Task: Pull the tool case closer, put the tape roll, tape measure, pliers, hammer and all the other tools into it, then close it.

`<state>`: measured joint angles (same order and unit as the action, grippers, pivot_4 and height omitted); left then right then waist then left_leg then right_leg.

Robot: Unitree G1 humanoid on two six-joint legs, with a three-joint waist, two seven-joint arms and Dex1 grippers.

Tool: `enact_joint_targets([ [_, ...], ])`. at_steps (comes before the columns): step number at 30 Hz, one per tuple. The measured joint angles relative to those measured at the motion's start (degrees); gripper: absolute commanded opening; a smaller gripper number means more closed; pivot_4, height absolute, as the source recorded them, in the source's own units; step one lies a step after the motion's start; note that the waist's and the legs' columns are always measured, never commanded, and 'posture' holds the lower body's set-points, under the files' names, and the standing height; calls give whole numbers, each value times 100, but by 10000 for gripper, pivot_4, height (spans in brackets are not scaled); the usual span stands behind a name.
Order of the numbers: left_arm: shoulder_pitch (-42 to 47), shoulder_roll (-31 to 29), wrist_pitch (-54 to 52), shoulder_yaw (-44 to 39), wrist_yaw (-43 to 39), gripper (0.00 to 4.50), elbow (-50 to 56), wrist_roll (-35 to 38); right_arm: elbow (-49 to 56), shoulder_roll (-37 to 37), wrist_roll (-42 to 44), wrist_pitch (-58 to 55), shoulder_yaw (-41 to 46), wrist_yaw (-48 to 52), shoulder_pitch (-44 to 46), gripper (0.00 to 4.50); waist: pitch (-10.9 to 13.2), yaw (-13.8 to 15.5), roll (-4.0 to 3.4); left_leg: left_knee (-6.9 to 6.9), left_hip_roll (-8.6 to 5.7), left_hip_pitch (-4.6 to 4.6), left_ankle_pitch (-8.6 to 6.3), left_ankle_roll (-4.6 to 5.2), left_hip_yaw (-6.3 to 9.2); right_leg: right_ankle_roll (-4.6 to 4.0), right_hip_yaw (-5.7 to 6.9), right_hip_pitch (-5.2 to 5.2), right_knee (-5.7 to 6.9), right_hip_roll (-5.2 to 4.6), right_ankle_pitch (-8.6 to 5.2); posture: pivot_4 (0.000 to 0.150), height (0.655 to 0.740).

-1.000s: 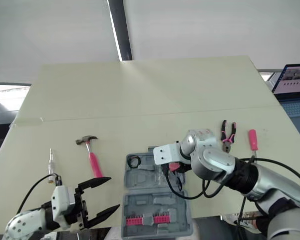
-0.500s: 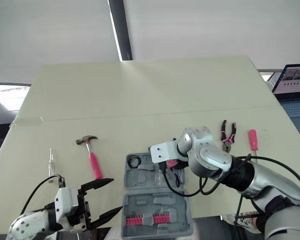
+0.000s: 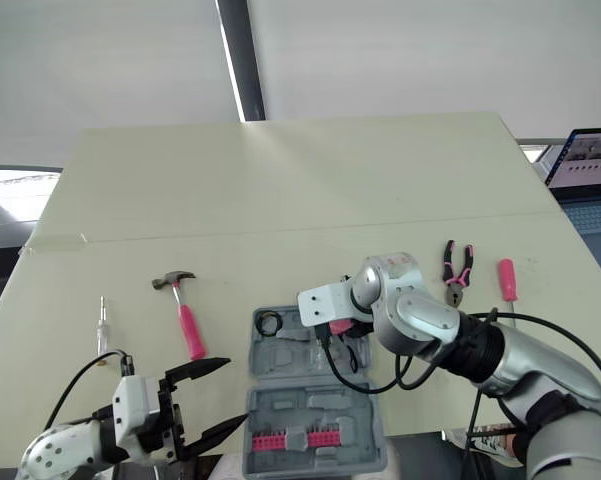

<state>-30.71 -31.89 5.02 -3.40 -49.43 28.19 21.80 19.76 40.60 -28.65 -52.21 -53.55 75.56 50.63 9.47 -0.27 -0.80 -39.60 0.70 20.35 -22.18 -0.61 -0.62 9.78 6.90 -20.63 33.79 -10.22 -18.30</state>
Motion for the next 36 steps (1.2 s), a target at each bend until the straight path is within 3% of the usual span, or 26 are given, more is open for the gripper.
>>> enact_joint_targets([
  [22, 5, 1, 4, 41, 4, 45000, 0, -18, -38, -74, -315, 66, -38, 90, -178, 29356, 0, 0, 0, 0, 0, 0, 0, 0, 0, 0, 0, 0, 0, 0, 0, 1500, 7373],
  [24, -2, 1, 6, 42, 4, 45000, 0, -20, -38, -78, -332, 73, -37, 110, -178, 40615, 0, 0, 0, 0, 0, 0, 0, 0, 0, 0, 0, 0, 0, 0, 0, 1500, 7373],
  [25, -5, 0, 7, 43, 4, 45000, 0, -21, -38, -78, -343, 75, -37, 119, -178, 43438, 0, 0, 0, 0, 0, 0, 0, 0, 0, 0, 0, 0, 0, 0, 0, 1500, 7373],
  [32, -12, 1, 8, 79, 7, 45000, 3, -40, 221, 24, -301, 35, 69, 408, -160, 44338, 0, 5, 0, 0, 0, 0, 0, 0, 0, 0, 0, 0, -1, 0, 0, 1500, 7373],
  [36, -10, 0, 10, 92, 11, 45000, 5, -51, 612, 293, 86, -304, 810, 610, -128, 44338, 1, 11, -1, 0, 0, 2, 0, 0, 0, 0, 0, 0, -2, 0, 0, 1500, 7373],
])
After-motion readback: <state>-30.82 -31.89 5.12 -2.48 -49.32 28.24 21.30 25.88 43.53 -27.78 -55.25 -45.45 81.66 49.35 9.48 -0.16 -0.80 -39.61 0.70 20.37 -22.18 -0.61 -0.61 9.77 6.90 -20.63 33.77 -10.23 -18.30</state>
